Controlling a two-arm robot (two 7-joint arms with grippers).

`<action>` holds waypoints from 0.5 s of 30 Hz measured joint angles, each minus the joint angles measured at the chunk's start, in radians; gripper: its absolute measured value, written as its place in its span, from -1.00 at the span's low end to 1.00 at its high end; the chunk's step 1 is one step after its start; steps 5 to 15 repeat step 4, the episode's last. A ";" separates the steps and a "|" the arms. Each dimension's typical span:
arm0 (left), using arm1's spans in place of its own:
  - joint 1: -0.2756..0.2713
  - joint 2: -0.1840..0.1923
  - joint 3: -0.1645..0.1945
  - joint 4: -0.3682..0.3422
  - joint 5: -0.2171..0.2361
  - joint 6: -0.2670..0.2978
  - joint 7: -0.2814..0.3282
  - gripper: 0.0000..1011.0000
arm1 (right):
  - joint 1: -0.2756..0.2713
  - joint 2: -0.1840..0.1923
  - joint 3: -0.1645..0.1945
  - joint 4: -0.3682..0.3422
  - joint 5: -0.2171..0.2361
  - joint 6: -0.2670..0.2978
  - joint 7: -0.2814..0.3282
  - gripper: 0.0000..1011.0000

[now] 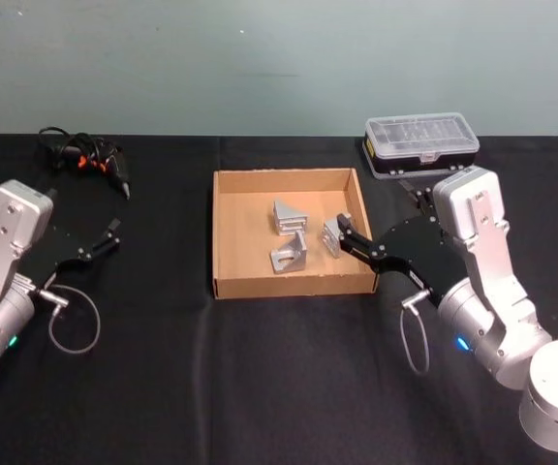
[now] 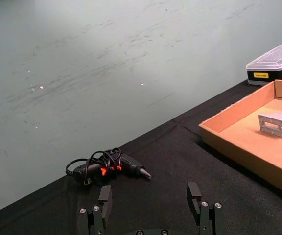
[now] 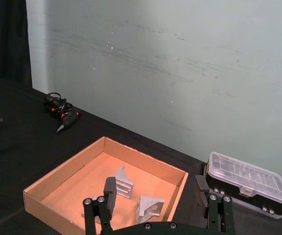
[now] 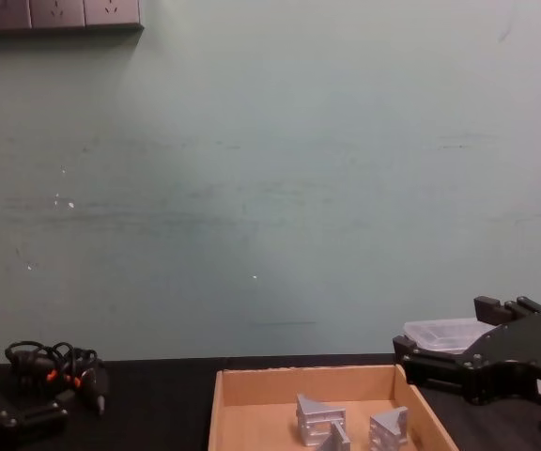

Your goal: Use one hand to pick up the angle iron from the table and place it into the box.

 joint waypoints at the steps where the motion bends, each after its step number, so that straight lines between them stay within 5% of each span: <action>1: 0.000 0.000 0.000 0.000 0.000 0.000 0.000 0.99 | 0.000 0.000 0.000 0.000 0.000 0.000 0.000 0.98; 15: 0.000 0.000 0.000 0.000 0.000 0.000 0.000 0.99 | 0.000 0.000 0.000 0.000 0.000 0.000 0.000 0.98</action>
